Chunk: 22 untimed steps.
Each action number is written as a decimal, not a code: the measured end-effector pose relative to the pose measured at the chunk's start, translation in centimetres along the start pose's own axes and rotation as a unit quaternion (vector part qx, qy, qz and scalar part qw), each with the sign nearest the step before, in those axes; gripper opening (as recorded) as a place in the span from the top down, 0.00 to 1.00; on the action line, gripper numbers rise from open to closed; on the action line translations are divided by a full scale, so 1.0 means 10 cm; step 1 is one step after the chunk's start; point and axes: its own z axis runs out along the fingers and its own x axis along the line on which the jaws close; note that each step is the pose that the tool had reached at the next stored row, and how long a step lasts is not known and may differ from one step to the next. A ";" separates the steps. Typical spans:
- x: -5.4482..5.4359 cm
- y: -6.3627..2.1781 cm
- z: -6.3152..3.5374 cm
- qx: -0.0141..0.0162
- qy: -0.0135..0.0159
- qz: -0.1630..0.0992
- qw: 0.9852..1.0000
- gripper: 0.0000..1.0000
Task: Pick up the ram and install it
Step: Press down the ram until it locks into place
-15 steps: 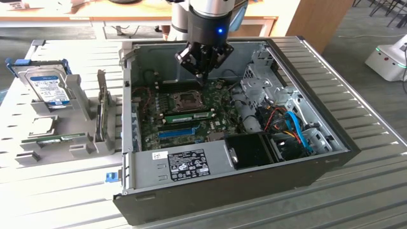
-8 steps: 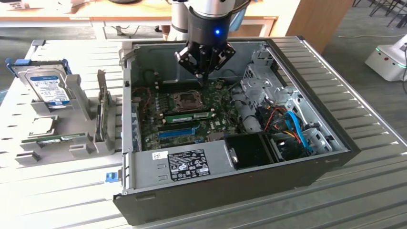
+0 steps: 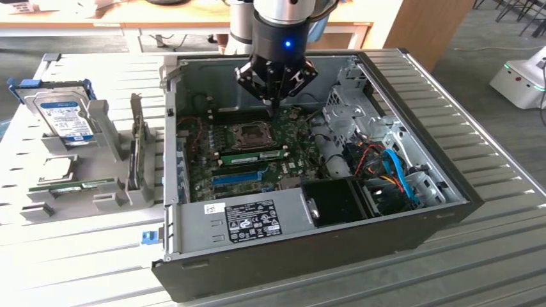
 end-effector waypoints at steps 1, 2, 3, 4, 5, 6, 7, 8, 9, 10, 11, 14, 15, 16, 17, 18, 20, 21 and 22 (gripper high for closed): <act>0.00 0.000 0.002 0.000 0.000 0.009 1.000 0.89; 0.00 0.000 0.004 0.001 -0.001 0.018 1.000 0.89; 0.00 0.000 0.006 0.001 -0.001 0.027 1.000 0.89; 0.00 0.000 0.007 0.002 -0.002 0.036 0.999 0.89; 0.00 0.000 0.009 0.002 -0.002 0.045 0.999 0.89; 0.00 -0.001 0.011 0.003 -0.003 0.054 0.999 0.89; 0.00 -0.001 0.014 0.003 -0.003 0.063 0.998 0.89; 0.00 -0.001 0.016 0.004 -0.004 0.072 0.997 0.89; 0.00 -0.001 0.018 0.004 -0.004 0.081 0.997 0.89; 0.00 -0.001 0.020 0.005 -0.005 0.090 0.996 0.89; 0.00 -0.001 0.022 0.005 -0.005 0.099 0.995 0.89; 0.00 -0.002 0.028 0.006 -0.007 0.127 0.992 0.89; 0.00 -0.002 0.030 0.007 -0.007 0.135 0.991 0.89; 0.00 -0.002 0.032 0.007 -0.008 0.144 0.989 0.89; 0.00 -0.002 0.034 0.008 -0.008 0.153 0.988 0.89; 0.00 -0.002 0.036 0.008 -0.009 0.162 0.987 0.89; 0.00 -0.002 0.040 0.009 -0.010 0.181 0.983 0.89; 0.00 -0.002 0.042 0.010 -0.010 0.189 0.982 0.89; 0.00 -0.002 0.044 0.010 -0.011 0.198 0.980 0.89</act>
